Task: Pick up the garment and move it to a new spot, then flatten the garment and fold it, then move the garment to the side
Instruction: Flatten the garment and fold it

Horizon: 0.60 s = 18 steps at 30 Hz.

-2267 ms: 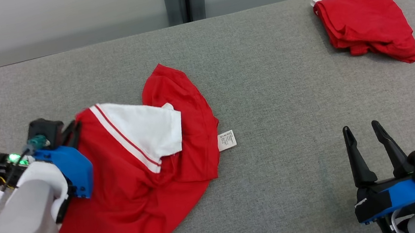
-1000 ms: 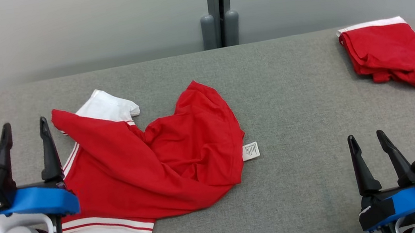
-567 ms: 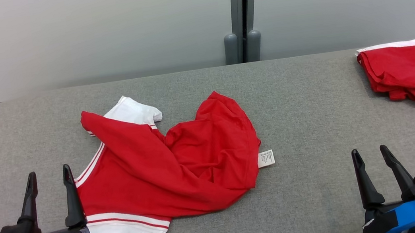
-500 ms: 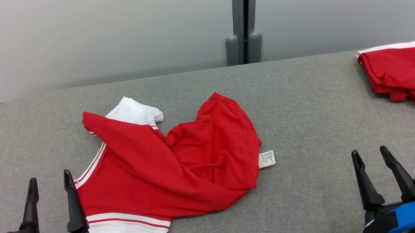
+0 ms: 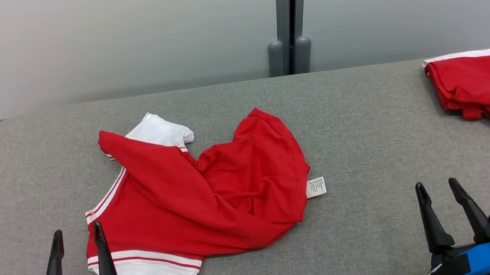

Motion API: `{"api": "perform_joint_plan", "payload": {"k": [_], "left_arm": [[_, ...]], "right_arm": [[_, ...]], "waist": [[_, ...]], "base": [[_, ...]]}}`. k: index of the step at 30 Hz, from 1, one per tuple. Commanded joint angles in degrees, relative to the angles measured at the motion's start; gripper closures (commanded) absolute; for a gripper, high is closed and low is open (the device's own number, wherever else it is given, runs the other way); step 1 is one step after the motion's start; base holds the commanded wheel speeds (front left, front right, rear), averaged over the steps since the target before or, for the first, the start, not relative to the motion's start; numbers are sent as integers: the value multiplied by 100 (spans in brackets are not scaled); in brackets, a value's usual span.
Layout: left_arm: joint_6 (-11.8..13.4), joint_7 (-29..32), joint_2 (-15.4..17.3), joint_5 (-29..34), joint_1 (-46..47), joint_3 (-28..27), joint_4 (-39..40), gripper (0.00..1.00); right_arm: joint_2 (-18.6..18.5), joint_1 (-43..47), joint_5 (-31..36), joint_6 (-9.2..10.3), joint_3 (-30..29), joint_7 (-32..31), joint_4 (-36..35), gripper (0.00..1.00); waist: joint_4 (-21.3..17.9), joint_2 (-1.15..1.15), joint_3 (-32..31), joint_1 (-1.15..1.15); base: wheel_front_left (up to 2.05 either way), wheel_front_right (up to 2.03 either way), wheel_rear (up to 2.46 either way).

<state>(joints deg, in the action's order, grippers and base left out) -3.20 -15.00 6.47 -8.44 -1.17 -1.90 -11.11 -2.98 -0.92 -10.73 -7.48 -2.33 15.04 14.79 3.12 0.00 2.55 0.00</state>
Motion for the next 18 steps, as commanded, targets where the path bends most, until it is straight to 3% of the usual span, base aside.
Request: {"api": "perform_joint_plan", "payload": {"k": [1, 18], "left_arm": [[-27, -24, -19, 53, -63, -42, -46, 0], [-253, -25, -261, -179, -298, 91, -1237, 0]], "right_arm": [[4, 28, -49, -3, -1, 18, 19, 0], [6, 31, -90, -3, -14, 18, 66, 0]], "waist": [[-12, 0, -3, 0], [-30, 0, 110, 0]], "base": [[0, 0, 0], [0, 0, 0]]}}
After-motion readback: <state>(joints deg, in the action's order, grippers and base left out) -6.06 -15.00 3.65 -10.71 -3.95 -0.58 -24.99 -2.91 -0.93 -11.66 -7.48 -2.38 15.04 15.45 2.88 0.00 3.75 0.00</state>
